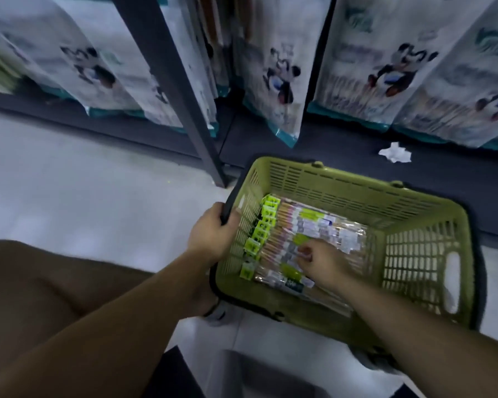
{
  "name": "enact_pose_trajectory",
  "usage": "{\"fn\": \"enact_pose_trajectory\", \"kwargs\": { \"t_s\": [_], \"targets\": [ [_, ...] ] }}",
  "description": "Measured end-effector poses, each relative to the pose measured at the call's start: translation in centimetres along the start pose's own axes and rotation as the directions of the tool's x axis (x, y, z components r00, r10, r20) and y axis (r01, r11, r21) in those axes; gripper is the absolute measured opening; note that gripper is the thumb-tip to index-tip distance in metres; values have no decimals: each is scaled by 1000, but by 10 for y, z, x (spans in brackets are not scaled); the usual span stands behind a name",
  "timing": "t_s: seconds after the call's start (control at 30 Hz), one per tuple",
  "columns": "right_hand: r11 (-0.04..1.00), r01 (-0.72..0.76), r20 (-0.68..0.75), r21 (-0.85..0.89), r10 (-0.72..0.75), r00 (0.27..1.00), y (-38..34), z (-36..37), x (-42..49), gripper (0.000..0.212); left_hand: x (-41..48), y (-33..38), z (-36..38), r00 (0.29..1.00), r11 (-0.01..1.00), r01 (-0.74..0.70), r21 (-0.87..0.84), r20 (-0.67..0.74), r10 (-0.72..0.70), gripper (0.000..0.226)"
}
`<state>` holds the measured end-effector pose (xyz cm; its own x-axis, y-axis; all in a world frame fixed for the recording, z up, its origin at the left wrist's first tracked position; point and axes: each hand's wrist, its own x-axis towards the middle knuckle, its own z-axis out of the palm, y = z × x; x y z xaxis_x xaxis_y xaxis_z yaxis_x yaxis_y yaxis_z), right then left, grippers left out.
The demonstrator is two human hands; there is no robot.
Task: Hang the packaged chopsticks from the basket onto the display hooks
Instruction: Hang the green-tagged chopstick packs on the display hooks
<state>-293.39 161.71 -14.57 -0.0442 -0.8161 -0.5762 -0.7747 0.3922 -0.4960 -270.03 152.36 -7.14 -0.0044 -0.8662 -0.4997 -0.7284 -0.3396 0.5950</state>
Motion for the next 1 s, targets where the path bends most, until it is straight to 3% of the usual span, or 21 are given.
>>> {"fn": "enact_pose_trajectory", "kwargs": {
  "t_s": [0.1,0.3,0.53,0.83,1.0],
  "targets": [
    [997,52,77,-56,-48,996,5,11,11,15,3,-1,4,1000,999,16,-45,-14,-17,41],
    [933,107,65,-344,-90,994,7,32,17,47,8,-2,8,999,997,31,-68,-33,-34,42],
    [950,64,65,-305,-46,997,7,35,13,50,12,-3,12,998,996,28,-81,-48,-32,39],
    [969,109,91,-223,-91,992,6,30,8,30,8,-2,9,1000,994,11,-112,-13,-13,37],
    [992,42,102,-122,-29,994,13,4,11,15,5,0,7,1000,996,-4,-91,12,5,41]
  ]
}}
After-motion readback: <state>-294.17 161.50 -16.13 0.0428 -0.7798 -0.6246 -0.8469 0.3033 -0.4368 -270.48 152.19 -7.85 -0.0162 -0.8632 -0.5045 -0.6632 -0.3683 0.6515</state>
